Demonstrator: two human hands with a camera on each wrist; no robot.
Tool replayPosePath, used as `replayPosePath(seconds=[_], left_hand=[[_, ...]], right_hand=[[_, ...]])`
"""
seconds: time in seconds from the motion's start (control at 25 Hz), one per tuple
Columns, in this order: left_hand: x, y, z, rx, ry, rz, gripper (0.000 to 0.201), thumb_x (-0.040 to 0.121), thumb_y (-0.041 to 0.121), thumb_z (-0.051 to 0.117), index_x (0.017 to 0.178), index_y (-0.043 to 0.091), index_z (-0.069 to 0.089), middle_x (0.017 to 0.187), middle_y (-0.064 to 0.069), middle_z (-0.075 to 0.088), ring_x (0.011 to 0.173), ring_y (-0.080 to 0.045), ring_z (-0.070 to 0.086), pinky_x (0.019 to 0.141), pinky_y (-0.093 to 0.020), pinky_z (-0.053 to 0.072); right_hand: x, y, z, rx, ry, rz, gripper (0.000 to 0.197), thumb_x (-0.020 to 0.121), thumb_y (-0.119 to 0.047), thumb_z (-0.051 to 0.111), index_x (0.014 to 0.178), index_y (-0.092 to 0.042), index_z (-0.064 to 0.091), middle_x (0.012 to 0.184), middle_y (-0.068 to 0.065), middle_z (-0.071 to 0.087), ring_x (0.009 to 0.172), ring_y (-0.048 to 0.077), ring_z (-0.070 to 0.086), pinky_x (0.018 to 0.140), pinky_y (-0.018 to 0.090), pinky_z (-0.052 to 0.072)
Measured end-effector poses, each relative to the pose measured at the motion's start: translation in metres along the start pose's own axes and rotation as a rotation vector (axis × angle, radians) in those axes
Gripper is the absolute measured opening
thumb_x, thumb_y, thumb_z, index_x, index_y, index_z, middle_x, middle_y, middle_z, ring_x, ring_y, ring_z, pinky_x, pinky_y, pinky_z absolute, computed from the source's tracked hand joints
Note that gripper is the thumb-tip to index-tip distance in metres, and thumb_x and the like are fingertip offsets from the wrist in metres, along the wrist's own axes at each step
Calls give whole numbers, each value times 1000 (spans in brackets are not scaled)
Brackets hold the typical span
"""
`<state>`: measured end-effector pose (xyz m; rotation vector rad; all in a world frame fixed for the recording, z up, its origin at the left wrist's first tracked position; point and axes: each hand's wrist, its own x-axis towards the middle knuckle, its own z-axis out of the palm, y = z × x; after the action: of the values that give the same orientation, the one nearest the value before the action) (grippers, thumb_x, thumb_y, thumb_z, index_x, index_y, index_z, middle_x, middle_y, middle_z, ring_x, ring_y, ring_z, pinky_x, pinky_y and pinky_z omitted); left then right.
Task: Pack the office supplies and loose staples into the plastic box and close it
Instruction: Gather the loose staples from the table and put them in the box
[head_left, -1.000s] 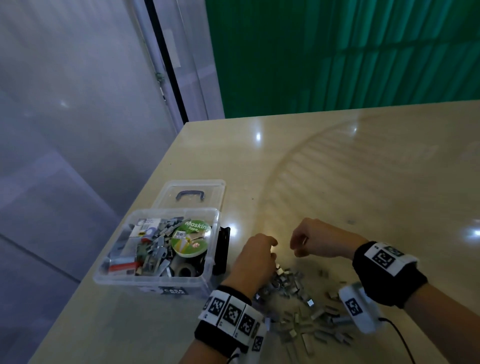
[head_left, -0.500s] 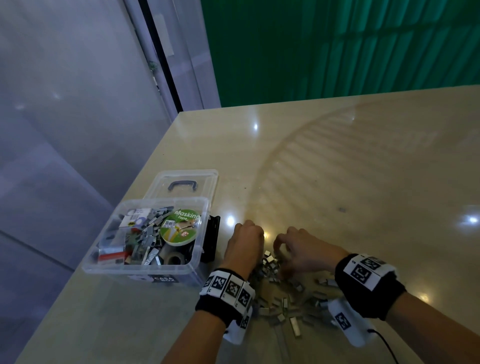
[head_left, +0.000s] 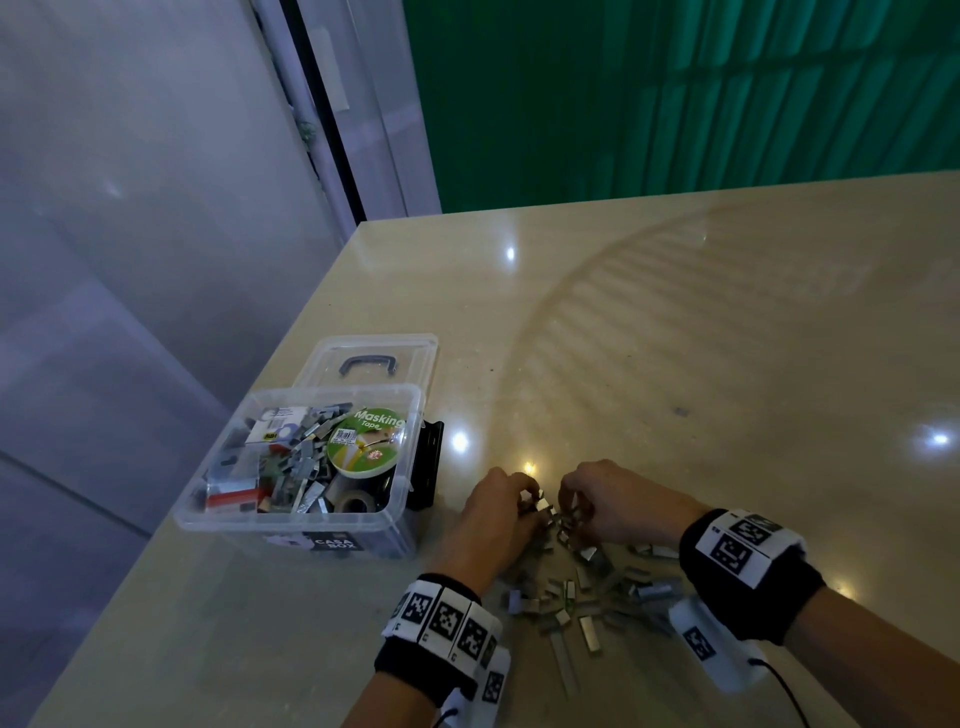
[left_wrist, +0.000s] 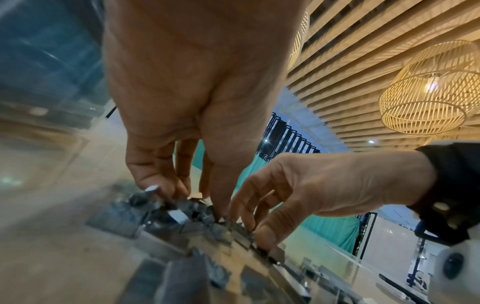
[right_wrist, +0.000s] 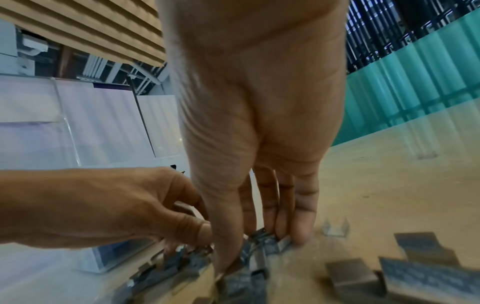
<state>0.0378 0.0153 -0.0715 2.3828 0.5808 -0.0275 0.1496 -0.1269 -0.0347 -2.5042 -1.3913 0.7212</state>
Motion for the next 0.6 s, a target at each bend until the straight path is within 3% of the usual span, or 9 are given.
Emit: replayPosePath(seconds=[0.08, 0.2, 0.28, 0.36, 0.44, 0.6], left_hand=[[-3, 1, 3, -19, 17, 15, 26, 91, 18, 69, 117, 20, 64, 107, 3, 54, 94, -9, 57, 69, -10, 41], [-5, 1, 6, -1, 40, 37, 19, 92, 17, 67, 111, 21, 66, 98, 6, 53, 85, -6, 53, 61, -7, 35], [-5, 2, 4, -1, 44, 38, 17, 92, 16, 66, 109, 20, 69, 97, 6, 57, 84, -7, 55, 63, -9, 38], [-6, 4, 2, -7, 48, 41, 19, 93, 14, 65, 110, 19, 71, 102, 1, 66, 88, -8, 59, 73, -13, 45], [-5, 4, 0, -14, 58, 45, 21, 94, 9, 62, 110, 16, 73, 108, -2, 70, 94, -10, 63, 81, -17, 47], [-7, 2, -2, -33, 81, 58, 20, 95, 8, 61, 108, 15, 74, 108, -1, 71, 90, -5, 60, 81, -14, 47]], right_hand=[[1, -3, 6, -3, 31, -2, 23, 88, -12, 68, 111, -16, 67, 100, -2, 53, 91, 16, 55, 68, 20, 45], [0, -4, 11, 8, 47, 5, 28, 88, -4, 61, 112, -17, 69, 108, 3, 60, 93, 19, 61, 78, 31, 55], [2, 1, 13, 14, 68, 5, 27, 87, -5, 61, 108, -19, 70, 107, 3, 62, 90, 19, 62, 79, 34, 57], [3, 6, 14, 21, 79, 12, 23, 87, -9, 63, 105, -23, 71, 105, 1, 61, 90, 18, 61, 79, 34, 57], [5, 10, 15, 31, 89, 23, 16, 88, -19, 66, 100, -30, 68, 103, -2, 58, 90, 18, 59, 75, 29, 52], [6, 15, 15, 57, 101, 33, 14, 89, -25, 69, 86, -35, 61, 100, -4, 55, 87, 14, 56, 68, 22, 41]])
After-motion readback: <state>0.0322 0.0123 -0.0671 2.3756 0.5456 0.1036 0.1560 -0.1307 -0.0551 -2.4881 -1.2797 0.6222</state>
